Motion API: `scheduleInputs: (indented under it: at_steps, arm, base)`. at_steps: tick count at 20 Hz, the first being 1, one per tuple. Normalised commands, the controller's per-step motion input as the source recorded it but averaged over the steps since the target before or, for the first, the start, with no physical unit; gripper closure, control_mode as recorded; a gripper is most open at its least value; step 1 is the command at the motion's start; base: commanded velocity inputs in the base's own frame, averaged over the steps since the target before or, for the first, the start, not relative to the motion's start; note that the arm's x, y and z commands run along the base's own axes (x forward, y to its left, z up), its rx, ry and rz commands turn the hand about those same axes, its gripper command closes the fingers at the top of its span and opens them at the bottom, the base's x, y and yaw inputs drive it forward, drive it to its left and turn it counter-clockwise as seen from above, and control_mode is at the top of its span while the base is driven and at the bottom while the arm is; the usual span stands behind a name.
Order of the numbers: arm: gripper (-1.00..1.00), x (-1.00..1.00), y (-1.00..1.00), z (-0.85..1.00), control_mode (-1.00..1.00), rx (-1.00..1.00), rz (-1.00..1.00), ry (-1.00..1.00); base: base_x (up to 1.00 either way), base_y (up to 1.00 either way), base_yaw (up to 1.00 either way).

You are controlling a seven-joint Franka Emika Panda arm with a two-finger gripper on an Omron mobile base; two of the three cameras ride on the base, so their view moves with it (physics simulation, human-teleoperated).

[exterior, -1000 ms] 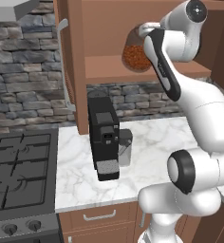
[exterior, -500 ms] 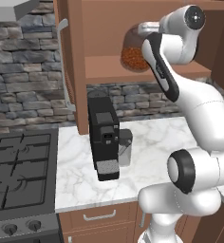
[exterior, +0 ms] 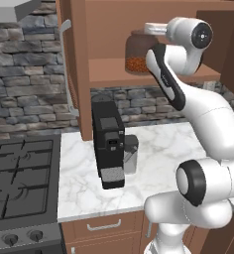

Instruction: Pick the candle and jar from the dining table and place them in the open cabinet. Close the cabinet after placing the objects.

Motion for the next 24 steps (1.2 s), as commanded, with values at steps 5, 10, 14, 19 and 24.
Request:
scheduleInputs:
  at_steps: [5, 10, 14, 19, 24]
  arm:
    - [-1.00, -0.56, 0.00, 0.61, -1.00, 0.01, 0.00, -0.02]
    - [-1.00, -0.83, 0.00, 0.33, -1.00, 0.00, 0.03, 0.06]
    - [-1.00, -0.93, 0.00, 0.01, -1.00, 0.00, 0.10, 0.25]
    - [-1.00, -1.00, 0.00, -0.30, -1.00, 0.02, 0.09, 0.08]
    - [-1.00, -1.00, 0.00, -0.27, -1.00, 0.12, 0.00, 0.01]
  base:
    - [0.00, 0.00, 0.00]
    - [0.00, 0.00, 0.00]
    - [0.00, 0.00, 0.00]
    - [0.00, 0.00, 0.00]
    - [0.00, 0.00, 0.00]
